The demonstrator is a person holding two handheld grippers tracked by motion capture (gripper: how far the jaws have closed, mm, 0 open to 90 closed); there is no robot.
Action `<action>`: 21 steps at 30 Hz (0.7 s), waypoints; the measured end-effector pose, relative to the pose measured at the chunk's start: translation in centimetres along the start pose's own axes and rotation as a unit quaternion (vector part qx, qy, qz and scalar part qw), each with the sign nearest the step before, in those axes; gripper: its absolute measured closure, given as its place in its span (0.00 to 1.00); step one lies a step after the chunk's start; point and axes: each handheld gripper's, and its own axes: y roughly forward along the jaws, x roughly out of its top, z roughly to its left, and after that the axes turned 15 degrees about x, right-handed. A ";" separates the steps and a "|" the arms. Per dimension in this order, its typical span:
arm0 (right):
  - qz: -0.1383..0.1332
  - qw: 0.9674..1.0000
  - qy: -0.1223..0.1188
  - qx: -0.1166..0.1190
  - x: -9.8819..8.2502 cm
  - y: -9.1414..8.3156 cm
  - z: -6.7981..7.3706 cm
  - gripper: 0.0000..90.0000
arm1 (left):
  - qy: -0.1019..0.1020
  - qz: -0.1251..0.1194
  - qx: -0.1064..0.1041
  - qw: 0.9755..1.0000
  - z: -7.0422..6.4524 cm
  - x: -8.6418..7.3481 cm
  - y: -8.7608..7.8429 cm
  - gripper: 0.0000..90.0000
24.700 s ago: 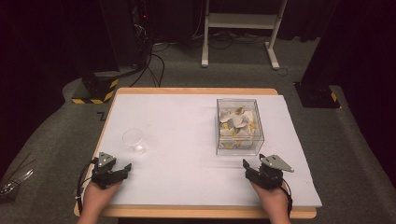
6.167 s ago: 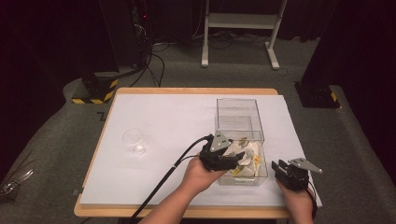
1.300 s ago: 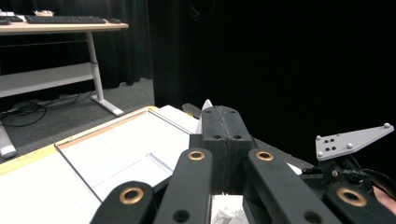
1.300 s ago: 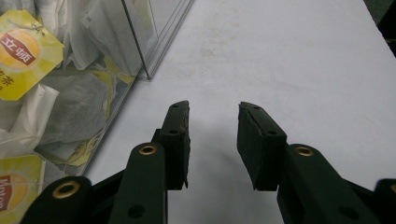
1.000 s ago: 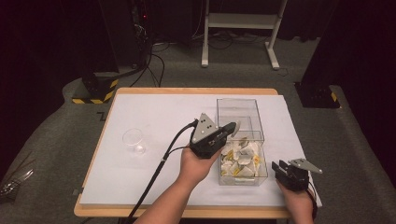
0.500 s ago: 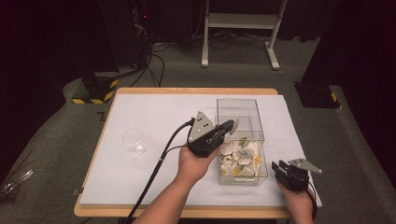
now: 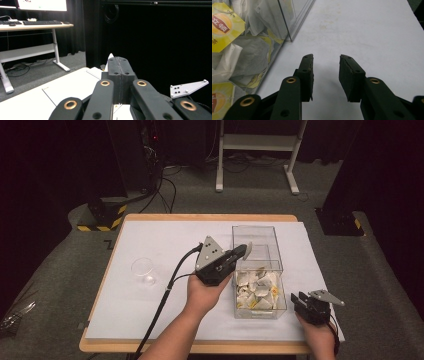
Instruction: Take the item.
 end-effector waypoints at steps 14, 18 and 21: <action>0.002 1.000 0.000 -0.001 0.0 0.0 0.0 0.72 | 0.008 -0.005 0.022 1.000 1.8 0.6 -1.1 1.00; 0.003 1.000 -0.002 -0.002 0.0 0.1 0.0 0.72 | 0.006 -0.002 0.032 0.999 2.8 0.4 -1.4 1.00; 0.003 1.000 -0.002 -0.002 0.0 0.1 0.0 0.72 | 0.005 -0.002 0.040 0.999 3.5 0.3 -1.7 1.00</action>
